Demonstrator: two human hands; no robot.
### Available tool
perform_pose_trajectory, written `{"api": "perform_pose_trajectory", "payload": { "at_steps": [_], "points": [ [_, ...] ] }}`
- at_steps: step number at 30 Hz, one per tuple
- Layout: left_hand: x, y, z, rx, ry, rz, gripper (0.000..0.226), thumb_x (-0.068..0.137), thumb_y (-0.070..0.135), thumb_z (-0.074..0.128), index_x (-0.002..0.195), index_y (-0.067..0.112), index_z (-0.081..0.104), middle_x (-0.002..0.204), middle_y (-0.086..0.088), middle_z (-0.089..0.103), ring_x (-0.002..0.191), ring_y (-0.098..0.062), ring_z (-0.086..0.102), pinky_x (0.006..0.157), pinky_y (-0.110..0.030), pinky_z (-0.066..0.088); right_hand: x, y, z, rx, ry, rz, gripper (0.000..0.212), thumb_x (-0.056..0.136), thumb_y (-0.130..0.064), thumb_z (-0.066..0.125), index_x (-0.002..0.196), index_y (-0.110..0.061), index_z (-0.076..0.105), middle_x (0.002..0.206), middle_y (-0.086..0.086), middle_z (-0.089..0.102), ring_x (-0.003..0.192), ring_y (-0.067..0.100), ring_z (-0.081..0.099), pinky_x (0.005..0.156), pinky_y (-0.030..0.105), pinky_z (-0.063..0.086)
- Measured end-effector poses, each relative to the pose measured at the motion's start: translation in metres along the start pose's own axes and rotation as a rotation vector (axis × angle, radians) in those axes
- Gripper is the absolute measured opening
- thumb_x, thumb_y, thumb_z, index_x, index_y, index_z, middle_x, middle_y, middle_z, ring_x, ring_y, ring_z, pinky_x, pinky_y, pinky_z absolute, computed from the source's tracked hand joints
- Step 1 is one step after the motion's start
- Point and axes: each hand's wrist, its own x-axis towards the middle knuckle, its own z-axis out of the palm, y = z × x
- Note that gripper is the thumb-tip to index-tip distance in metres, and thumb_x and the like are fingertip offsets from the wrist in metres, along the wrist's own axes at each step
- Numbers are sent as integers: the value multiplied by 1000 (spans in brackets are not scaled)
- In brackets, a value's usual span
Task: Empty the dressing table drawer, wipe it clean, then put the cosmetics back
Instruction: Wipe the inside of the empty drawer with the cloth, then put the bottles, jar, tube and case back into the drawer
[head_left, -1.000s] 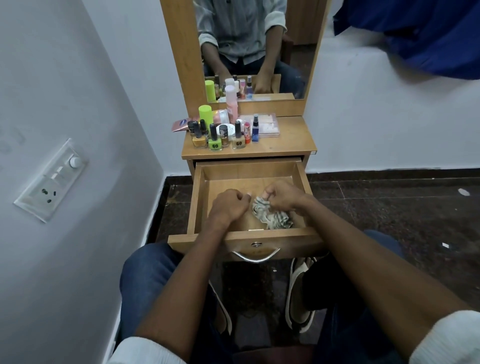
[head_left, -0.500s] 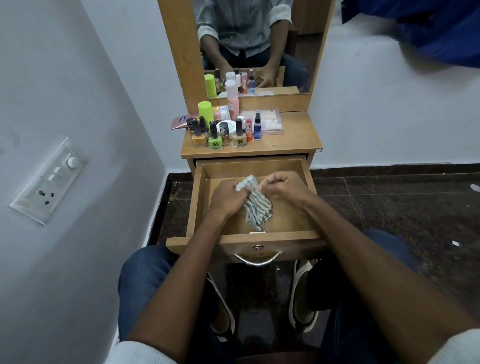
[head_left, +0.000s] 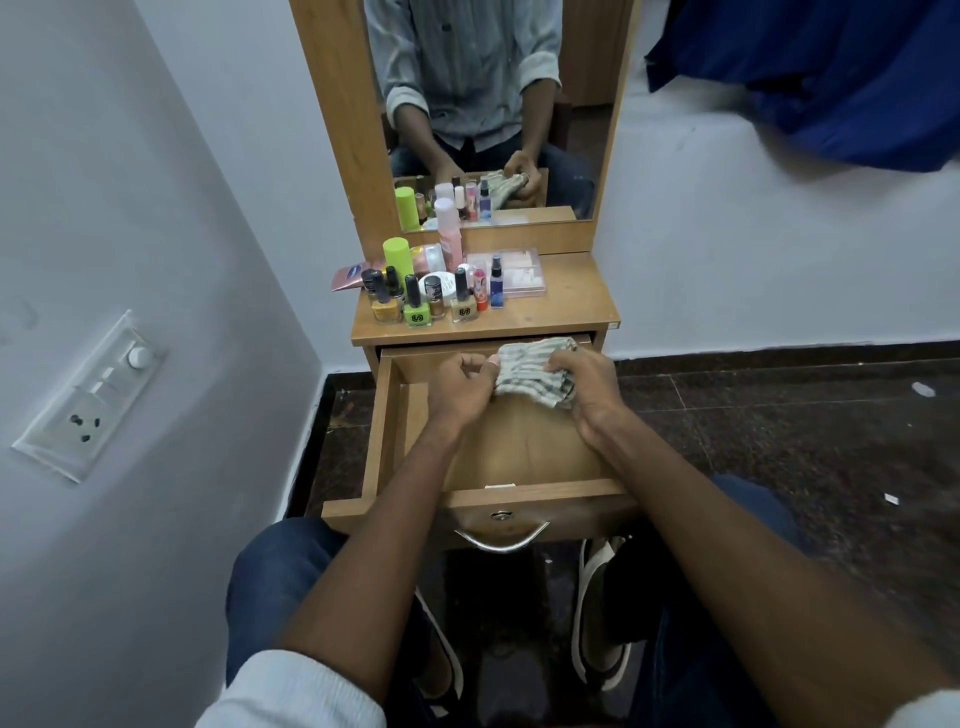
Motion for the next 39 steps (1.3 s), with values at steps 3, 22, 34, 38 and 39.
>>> {"api": "perform_pose_trajectory", "payload": {
  "at_steps": [3,22,34,38,39],
  "points": [
    [0,11,16,-1,52,34,39,86,63,63,98,27,68,94,4,76,88,-22,75,85,-49,63,0,-16,3,101,157,-134,14,76,7,60,79,-6,65,80,15,71,69,29,69,55,34,56],
    [9,72,34,596,73,655,25,100,22,59,123,27,63,103,0,77,91,-24,71,73,-39,57,69,-68,31,-349,611,-45,15,88,-9,67,100,-9,59,105,9,68,98,31,68,76,37,57],
    [16,89,37,631,86,623,29,100,21,56,126,21,68,112,-4,76,103,-26,70,80,-40,56,103,-76,39,-867,560,-171,24,98,-13,67,122,-13,69,139,15,51,125,35,52,89,38,46],
    [12,86,32,595,101,612,17,99,22,60,111,26,72,102,2,76,94,-22,71,74,-36,56,99,-67,36,-873,623,-250,30,97,-20,71,125,-11,67,136,15,50,129,33,44,97,44,48],
    [12,84,30,580,110,609,15,98,22,61,106,27,72,99,4,76,92,-21,71,73,-36,57,94,-64,35,-907,647,-305,36,96,-23,73,129,-11,64,137,14,49,130,33,43,101,44,47]
  ]
}}
